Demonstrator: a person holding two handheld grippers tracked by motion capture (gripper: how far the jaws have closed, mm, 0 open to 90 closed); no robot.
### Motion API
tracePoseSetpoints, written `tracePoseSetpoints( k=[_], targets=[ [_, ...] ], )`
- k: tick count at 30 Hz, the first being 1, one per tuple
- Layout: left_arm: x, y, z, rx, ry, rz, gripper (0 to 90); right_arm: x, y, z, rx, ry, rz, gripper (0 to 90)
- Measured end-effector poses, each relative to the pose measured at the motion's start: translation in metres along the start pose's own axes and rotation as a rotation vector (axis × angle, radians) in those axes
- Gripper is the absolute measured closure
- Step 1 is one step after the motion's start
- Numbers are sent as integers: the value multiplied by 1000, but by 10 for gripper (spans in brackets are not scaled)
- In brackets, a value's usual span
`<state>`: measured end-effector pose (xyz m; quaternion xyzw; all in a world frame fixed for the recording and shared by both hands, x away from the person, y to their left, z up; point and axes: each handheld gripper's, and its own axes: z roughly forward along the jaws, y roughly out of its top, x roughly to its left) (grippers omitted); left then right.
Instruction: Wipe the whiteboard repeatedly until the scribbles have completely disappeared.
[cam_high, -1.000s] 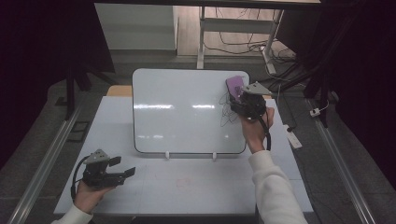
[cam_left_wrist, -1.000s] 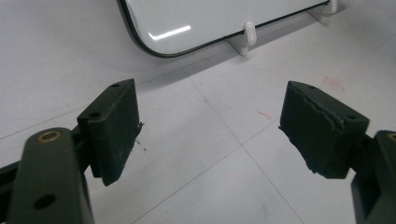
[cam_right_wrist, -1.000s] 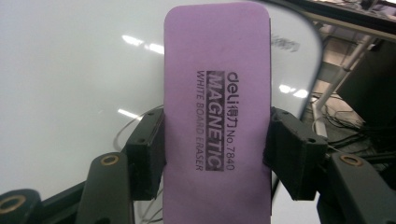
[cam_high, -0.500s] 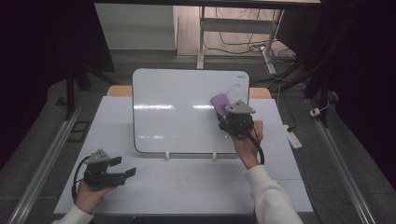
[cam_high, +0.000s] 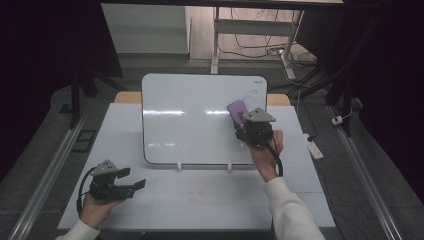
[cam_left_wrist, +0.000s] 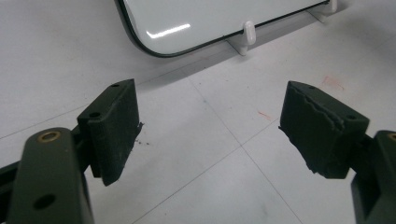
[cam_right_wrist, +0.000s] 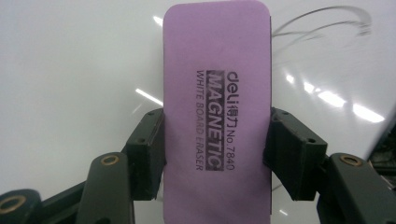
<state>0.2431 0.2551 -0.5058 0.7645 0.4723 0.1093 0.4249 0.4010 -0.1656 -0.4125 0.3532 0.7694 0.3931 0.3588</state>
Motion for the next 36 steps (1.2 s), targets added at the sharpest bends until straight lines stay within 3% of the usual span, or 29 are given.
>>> tracePoseSetpoints(
  k=[7,13,17,21,26,36],
  targets=[
    [1,0,-1,-3,4,0,204,-28,16,0,-16,-32,76,413],
    [1,0,0,-3,6,0,204,-37,23,2,-22,-49,87,412],
    [1,0,0,-5,8,-1,204,-29,22,3,-11,-39,47,413],
    [1,0,0,-6,9,-3,204,-7,11,3,5,-3,-23,413],
    [1,0,1,0,6,-4,204,15,-8,0,29,37,-72,413],
    [0,0,1,-3,2,-7,204,16,-14,-3,40,45,-71,413]
  ],
)
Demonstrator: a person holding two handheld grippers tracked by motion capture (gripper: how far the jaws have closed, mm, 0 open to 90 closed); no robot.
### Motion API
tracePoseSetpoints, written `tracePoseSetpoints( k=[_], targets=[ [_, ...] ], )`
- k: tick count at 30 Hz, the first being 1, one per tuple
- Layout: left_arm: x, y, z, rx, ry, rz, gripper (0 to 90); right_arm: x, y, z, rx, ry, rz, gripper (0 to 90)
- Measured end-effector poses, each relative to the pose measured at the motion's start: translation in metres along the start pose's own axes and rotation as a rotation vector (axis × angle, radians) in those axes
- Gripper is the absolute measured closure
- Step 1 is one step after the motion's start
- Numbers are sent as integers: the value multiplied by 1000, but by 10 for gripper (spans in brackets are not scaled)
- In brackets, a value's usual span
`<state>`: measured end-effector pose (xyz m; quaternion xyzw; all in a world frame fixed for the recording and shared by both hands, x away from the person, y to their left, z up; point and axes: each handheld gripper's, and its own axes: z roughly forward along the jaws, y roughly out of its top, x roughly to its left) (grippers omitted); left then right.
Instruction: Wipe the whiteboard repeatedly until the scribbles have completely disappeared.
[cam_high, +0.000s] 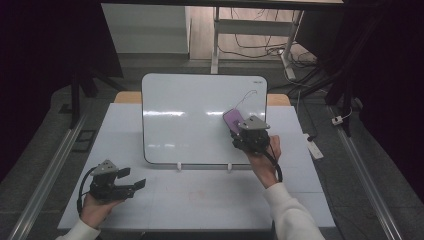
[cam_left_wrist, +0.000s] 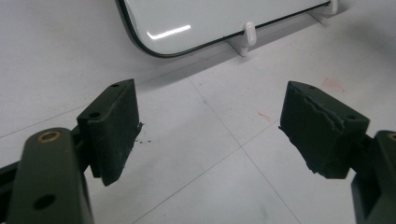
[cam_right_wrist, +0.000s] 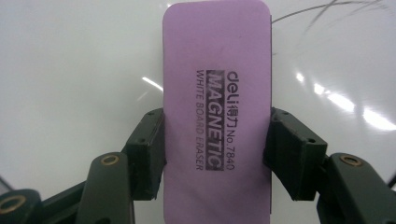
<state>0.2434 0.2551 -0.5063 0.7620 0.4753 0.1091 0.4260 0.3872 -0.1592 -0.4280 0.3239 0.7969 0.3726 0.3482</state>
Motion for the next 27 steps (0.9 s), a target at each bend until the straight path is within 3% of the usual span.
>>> tracePoseSetpoints(
  k=[9,17,27],
  targets=[
    [0,0,0,2,2,2,203,-32,25,2,-19,-81,56,412],
    [0,0,0,1,0,2,203,-65,48,4,-31,-130,135,413],
    [1,0,0,1,1,0,203,-74,55,4,-37,-145,146,412]
  ],
)
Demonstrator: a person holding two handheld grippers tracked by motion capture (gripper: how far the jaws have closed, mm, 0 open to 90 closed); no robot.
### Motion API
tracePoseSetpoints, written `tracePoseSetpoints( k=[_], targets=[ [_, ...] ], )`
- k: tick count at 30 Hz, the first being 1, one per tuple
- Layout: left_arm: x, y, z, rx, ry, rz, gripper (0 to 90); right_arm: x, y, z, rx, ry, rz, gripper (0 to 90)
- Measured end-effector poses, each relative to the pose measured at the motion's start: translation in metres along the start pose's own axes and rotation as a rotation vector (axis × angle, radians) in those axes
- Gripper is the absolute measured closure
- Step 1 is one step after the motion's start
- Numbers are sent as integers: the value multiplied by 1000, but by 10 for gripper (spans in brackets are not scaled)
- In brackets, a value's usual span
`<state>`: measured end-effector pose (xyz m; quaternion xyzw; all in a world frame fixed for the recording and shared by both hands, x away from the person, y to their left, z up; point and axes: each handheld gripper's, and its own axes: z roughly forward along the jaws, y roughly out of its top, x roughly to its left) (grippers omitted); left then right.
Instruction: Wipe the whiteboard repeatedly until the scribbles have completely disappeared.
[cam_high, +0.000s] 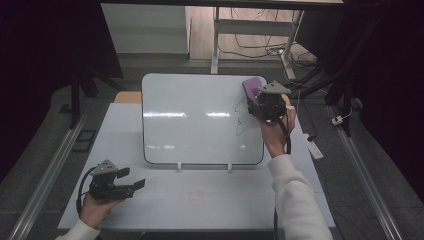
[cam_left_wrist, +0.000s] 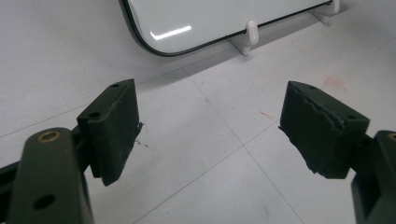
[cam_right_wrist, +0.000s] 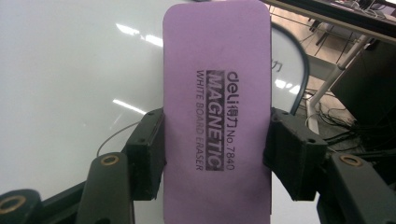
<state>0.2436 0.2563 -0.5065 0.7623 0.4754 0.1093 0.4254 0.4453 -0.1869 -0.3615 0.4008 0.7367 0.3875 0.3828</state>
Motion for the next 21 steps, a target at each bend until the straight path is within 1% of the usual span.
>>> tracePoseSetpoints(
  k=[5,11,16,21],
  targets=[
    [0,0,0,0,2,1,204,-4,4,1,-5,-4,15,413],
    [0,0,0,-1,2,1,204,-3,4,1,-5,-6,-1,413],
    [0,0,0,1,1,2,204,8,0,1,11,8,-55,413],
    [0,0,1,3,1,2,204,21,-10,0,13,32,-94,414]
  ],
)
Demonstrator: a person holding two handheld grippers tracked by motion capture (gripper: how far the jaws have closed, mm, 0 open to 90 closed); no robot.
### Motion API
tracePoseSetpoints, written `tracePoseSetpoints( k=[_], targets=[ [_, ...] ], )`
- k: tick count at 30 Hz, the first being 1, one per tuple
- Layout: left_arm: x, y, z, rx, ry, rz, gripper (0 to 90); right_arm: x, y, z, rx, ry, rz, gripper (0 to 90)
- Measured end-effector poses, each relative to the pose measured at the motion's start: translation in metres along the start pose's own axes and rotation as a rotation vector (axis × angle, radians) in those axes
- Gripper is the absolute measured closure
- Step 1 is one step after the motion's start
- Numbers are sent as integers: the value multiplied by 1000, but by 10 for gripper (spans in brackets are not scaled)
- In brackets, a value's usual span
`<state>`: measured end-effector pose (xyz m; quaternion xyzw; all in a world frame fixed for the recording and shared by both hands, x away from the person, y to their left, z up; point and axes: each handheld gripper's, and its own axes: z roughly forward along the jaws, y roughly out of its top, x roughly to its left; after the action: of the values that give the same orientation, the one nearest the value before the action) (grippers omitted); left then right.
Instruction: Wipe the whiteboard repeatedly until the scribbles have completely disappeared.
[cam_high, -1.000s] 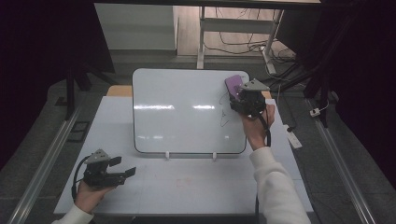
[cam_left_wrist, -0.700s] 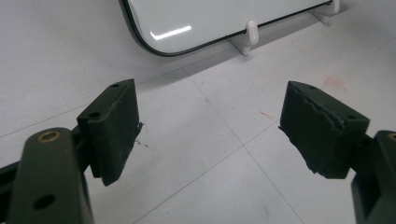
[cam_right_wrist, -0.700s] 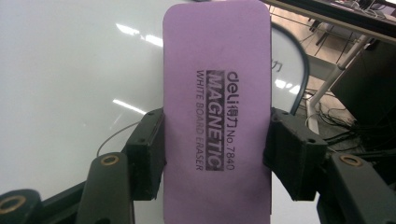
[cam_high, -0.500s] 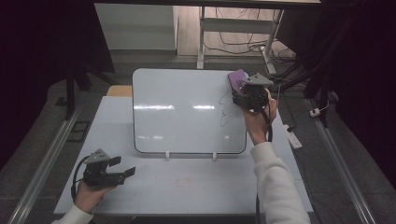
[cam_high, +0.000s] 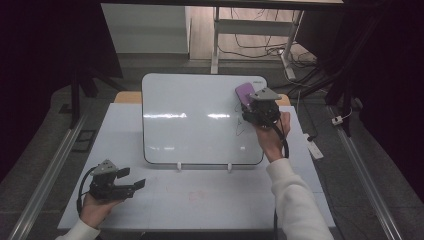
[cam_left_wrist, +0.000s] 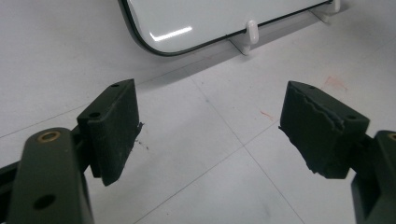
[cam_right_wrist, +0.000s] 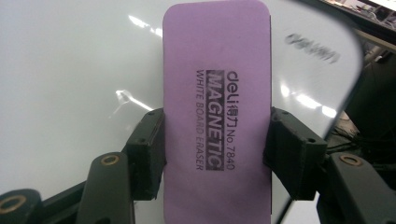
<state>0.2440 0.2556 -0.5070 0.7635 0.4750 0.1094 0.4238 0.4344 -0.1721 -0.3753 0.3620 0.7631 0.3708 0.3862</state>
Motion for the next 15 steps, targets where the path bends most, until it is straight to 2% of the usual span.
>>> tracePoseSetpoints(
  k=[8,15],
  targets=[
    [0,0,1,2,1,0,204,26,-21,-4,3,52,-50,414],
    [-2,0,1,2,-1,4,204,45,-40,-9,16,78,-83,414]
  ],
)
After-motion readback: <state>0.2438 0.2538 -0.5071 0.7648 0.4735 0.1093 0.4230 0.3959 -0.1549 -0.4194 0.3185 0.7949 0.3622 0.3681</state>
